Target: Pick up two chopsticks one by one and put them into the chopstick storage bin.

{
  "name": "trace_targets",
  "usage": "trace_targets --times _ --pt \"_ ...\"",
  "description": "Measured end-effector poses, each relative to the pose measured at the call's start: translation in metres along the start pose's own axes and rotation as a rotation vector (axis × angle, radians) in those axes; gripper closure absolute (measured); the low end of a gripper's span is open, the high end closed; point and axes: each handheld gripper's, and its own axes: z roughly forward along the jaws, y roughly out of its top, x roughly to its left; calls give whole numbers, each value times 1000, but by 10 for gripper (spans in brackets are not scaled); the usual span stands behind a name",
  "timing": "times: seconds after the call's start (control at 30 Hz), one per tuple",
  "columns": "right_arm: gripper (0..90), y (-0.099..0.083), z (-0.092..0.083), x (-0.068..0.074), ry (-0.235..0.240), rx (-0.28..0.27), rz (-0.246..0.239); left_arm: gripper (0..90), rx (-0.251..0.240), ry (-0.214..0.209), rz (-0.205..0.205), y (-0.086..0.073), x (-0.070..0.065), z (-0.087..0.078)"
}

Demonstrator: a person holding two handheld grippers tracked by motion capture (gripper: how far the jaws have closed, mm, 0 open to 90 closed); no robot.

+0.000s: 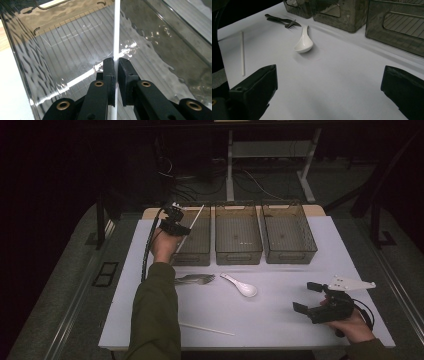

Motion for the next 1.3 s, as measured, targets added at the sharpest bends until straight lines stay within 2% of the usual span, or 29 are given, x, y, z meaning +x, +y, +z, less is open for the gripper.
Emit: trace_targets --times 0.27,0.37,0.5,0.57,0.7,0.73,0.83,1.07,1.2,1.3 --pt "8 0 0 0 1 0 1 787 -14 2 -2 1 -1 -2" --pt "8 0 0 0 0 0 0 770 -45 -10 1 2 -3 -8" --pt "8 0 0 0 -2 0 1 724 -72 -43 54 4 -8 -21" --pt "7 0 0 1 -3 2 -1 670 -72 -91 83 4 -11 -28" --pt "8 0 0 1 -9 2 0 573 -116 -175 123 -1 -20 -41" --pt "7 0 0 1 -10 2 1 557 -124 -185 144 -2 -24 -46" --pt "7 0 0 1 -12 -2 5 497 -144 -225 166 -5 -31 -56" --pt "8 0 0 1 -16 -8 3 427 -179 -274 237 -20 -51 -79" --pt "8 -2 0 2 -13 -15 0 411 -187 -293 277 -36 -63 -90" --pt "8 -5 2 2 -2 10 -18 401 -199 -309 292 -52 -72 -95"
